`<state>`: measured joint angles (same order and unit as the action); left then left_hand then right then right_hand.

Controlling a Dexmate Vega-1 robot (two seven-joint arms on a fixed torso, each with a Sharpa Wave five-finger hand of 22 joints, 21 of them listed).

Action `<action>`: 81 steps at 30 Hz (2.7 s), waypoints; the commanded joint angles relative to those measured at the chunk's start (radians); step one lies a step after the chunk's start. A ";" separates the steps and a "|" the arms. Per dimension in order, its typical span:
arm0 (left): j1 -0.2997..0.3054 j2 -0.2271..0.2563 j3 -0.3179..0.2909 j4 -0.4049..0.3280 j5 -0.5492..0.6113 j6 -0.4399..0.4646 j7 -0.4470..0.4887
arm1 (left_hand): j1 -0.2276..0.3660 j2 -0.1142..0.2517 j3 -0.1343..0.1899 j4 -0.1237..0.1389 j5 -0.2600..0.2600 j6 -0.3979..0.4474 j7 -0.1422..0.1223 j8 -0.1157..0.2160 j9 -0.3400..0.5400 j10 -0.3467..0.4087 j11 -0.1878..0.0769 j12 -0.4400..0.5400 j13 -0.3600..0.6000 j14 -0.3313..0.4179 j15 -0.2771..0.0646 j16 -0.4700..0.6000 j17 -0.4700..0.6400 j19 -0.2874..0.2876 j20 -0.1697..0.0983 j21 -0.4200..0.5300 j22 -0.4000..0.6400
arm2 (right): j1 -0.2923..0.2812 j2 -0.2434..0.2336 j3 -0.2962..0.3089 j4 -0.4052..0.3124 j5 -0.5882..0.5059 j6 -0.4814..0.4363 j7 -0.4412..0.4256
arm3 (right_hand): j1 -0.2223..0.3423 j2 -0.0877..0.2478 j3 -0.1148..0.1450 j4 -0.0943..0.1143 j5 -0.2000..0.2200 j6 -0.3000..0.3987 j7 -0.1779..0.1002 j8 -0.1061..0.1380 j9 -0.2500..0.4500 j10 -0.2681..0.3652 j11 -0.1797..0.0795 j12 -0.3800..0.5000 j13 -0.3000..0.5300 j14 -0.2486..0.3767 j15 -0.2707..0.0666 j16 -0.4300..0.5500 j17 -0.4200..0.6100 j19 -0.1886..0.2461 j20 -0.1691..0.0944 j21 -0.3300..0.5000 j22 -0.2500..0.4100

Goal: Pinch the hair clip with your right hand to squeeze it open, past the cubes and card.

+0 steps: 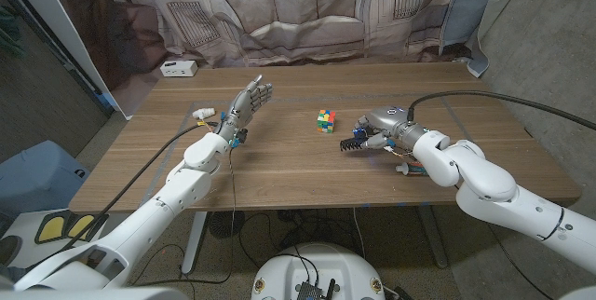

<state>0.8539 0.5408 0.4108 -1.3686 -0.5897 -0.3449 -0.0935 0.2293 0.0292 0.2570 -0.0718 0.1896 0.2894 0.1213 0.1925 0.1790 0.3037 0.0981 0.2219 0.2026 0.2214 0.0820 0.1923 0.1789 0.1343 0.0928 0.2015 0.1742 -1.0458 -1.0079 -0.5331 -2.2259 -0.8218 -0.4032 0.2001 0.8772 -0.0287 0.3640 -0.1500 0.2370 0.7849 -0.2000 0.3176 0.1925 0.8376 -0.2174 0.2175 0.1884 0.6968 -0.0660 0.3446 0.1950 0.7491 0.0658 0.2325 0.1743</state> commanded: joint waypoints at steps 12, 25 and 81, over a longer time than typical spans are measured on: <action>-0.005 0.002 0.003 -0.002 0.003 0.013 0.002 | -0.001 0.008 0.003 -0.009 -0.004 0.008 0.000 -0.001 0.003 0.006 0.003 -0.002 0.001 0.008 -0.003 -0.002 0.003 0.002 0.003 -0.004 0.005 | -0.012 0.005 0.018 0.026 0.030 0.040 -0.086 | 0.012 -0.010 -0.011 0.010 0.024 0.133 -0.022 0.038 0.019 0.086 0.001 0.006 0.010 0.069 -0.124 -0.005 0.007 0.032 -0.012 -0.002 0.005; -0.016 -0.005 0.007 0.016 0.000 0.017 -0.004 | -0.001 0.010 0.003 -0.011 -0.004 0.012 0.001 0.001 0.003 0.005 0.003 -0.003 0.001 0.008 -0.003 -0.003 0.003 0.002 0.003 -0.004 0.005 | -0.008 0.012 0.019 0.042 0.048 0.056 -0.112 | 0.014 -0.011 -0.042 0.018 0.040 0.211 -0.020 0.118 0.072 0.194 0.003 0.060 0.055 0.131 -0.136 0.014 0.039 0.048 -0.024 -0.006 0.006; -0.024 -0.007 0.011 0.025 0.001 0.025 -0.007 | 0.003 0.014 0.006 -0.019 -0.004 0.014 0.001 0.000 0.003 0.004 0.003 -0.004 0.001 0.006 -0.001 -0.003 0.002 0.000 0.003 -0.004 0.005 | 0.001 0.014 0.026 0.056 0.086 0.084 -0.152 | 0.169 0.033 -0.121 0.015 0.077 0.236 -0.002 0.311 0.173 0.359 0.012 0.333 0.372 0.363 -0.161 0.042 0.167 0.017 -0.038 -0.025 0.008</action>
<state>0.8414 0.5327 0.4174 -1.3434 -0.5927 -0.3280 -0.0957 0.2252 0.0331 0.2600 -0.0832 0.1896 0.2983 0.1233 0.1925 0.1790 0.3037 0.0981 0.2180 0.2021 0.2214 0.0820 0.1923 0.1789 0.1343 0.0928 0.2015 0.1742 -1.0488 -0.9948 -0.5026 -2.1682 -0.7341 -0.3061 0.0288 0.9390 -0.0960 0.2477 -0.1384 0.3078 0.9303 -0.1077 0.6187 0.3609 1.1842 -0.1827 0.5408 0.3858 1.0487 -0.1752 0.3917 0.3571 0.7697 0.0268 0.2090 0.1792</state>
